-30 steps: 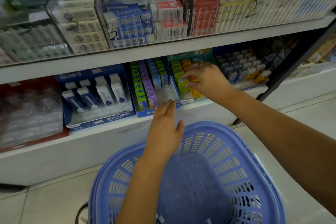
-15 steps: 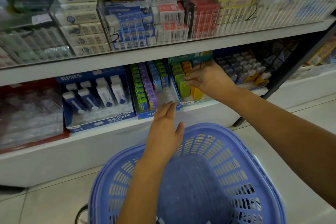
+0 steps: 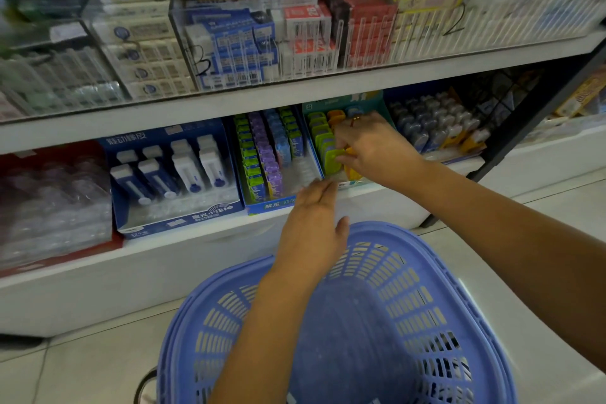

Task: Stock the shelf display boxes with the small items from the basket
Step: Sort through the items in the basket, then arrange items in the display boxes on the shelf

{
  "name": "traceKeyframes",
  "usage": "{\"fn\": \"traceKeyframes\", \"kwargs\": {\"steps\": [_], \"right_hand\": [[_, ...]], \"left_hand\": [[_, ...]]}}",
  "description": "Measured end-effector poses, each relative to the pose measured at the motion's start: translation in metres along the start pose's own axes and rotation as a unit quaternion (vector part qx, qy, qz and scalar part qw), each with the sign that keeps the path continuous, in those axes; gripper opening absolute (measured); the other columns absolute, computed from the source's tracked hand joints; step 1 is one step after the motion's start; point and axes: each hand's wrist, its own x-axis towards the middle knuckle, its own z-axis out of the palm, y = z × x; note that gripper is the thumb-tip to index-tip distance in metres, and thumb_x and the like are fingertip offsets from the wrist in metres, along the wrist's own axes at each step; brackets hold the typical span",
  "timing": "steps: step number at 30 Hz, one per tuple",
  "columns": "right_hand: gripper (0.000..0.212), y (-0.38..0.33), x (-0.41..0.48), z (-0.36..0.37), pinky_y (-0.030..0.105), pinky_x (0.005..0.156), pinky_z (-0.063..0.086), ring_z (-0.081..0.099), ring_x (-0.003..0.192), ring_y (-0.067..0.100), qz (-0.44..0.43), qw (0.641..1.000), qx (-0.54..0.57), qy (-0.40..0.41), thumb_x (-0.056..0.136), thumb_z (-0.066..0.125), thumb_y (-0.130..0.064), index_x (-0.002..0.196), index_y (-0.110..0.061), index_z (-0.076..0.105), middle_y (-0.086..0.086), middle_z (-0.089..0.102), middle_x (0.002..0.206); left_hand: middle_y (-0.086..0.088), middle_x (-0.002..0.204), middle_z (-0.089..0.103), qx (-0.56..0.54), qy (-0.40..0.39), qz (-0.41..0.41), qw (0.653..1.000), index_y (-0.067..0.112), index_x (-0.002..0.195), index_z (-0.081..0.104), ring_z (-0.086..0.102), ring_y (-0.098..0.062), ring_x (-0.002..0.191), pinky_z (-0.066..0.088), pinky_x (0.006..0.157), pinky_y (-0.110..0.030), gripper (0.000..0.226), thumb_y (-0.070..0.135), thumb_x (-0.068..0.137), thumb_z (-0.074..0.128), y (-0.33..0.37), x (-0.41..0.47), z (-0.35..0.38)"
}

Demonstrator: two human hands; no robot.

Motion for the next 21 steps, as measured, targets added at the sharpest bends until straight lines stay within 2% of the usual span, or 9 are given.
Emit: {"fn": "traceKeyframes", "kwargs": {"steps": [3,6,9,12,14,16,19,21], "right_hand": [[0.016,-0.001,-0.004,0.002,0.04,0.08,0.04,0.06,0.077,0.036,-0.007,1.0,-0.014,0.022,0.079,0.068,-0.01,0.088,0.003,0.063,0.022,0.064,0.08],[0.016,-0.004,-0.008,0.002,0.038,0.08,0.046,0.064,0.078,0.034,-0.024,0.998,-0.032,0.043,0.081,0.066,-0.012,0.093,-0.003,0.071,0.017,0.07,0.084],[0.004,-0.008,-0.005,0.006,0.032,0.061,0.056,0.065,0.061,0.03,-0.062,0.994,-0.022,0.085,0.071,0.071,-0.006,0.068,-0.003,0.073,0.014,0.069,0.07],[0.006,-0.012,-0.004,0.01,0.031,0.056,0.056,0.064,0.056,0.03,-0.044,0.993,-0.003,0.108,0.066,0.071,-0.004,0.062,0.0,0.071,0.016,0.066,0.063],[0.003,-0.012,-0.009,0.017,0.033,0.055,0.056,0.064,0.056,0.033,-0.024,0.993,0.009,0.119,0.064,0.073,0.003,0.065,0.005,0.071,0.019,0.065,0.064],[0.005,-0.013,-0.013,0.02,0.037,0.062,0.054,0.064,0.065,0.038,0.007,0.995,0.002,0.096,0.068,0.073,0.007,0.073,0.006,0.071,0.022,0.065,0.07],[0.011,-0.015,-0.017,0.017,0.033,0.057,0.055,0.064,0.062,0.037,-0.021,0.993,-0.024,0.116,0.064,0.076,0.0,0.073,0.005,0.072,0.019,0.067,0.07],[0.012,-0.016,-0.016,0.012,0.034,0.061,0.059,0.069,0.07,0.036,-0.032,0.99,-0.035,0.133,0.061,0.075,-0.005,0.072,0.001,0.074,0.021,0.07,0.076]], "left_hand": [[-0.004,0.156,0.02,0.048,-0.017,0.025,0.998,0.011,0.149,0.024,0.013,-0.019,0.144,-0.002,0.117,-0.026,0.06,0.027,0.096,0.049,0.002,0.007,0.005],[-0.004,0.154,0.024,0.073,-0.01,0.033,0.997,0.01,0.148,0.027,0.015,-0.019,0.143,-0.002,0.118,-0.027,0.059,0.027,0.095,0.049,0.001,0.009,0.006],[-0.004,0.155,0.022,0.068,-0.002,0.034,0.997,0.01,0.148,0.027,0.014,-0.02,0.143,-0.003,0.118,-0.027,0.06,0.025,0.095,0.051,0.002,0.007,0.008],[-0.004,0.157,0.017,0.069,-0.007,0.034,0.997,0.01,0.149,0.022,0.009,-0.02,0.146,-0.003,0.118,-0.027,0.063,0.026,0.095,0.05,0.002,0.004,0.01],[-0.005,0.158,0.015,0.074,-0.012,0.033,0.997,0.009,0.15,0.018,0.007,-0.02,0.146,-0.003,0.118,-0.028,0.065,0.028,0.096,0.049,0.002,0.004,0.012],[-0.006,0.159,0.012,0.077,-0.022,0.032,0.996,0.009,0.15,0.016,0.005,-0.02,0.147,-0.003,0.118,-0.028,0.066,0.028,0.096,0.048,0.002,0.003,0.012],[-0.006,0.159,0.012,0.075,-0.026,0.029,0.996,0.009,0.15,0.014,0.005,-0.02,0.147,-0.002,0.118,-0.029,0.067,0.029,0.096,0.049,0.003,0.004,0.013],[-0.007,0.159,0.011,0.078,-0.037,0.029,0.996,0.009,0.151,0.013,0.004,-0.02,0.147,-0.003,0.119,-0.029,0.068,0.029,0.096,0.049,0.003,0.004,0.011]]}}
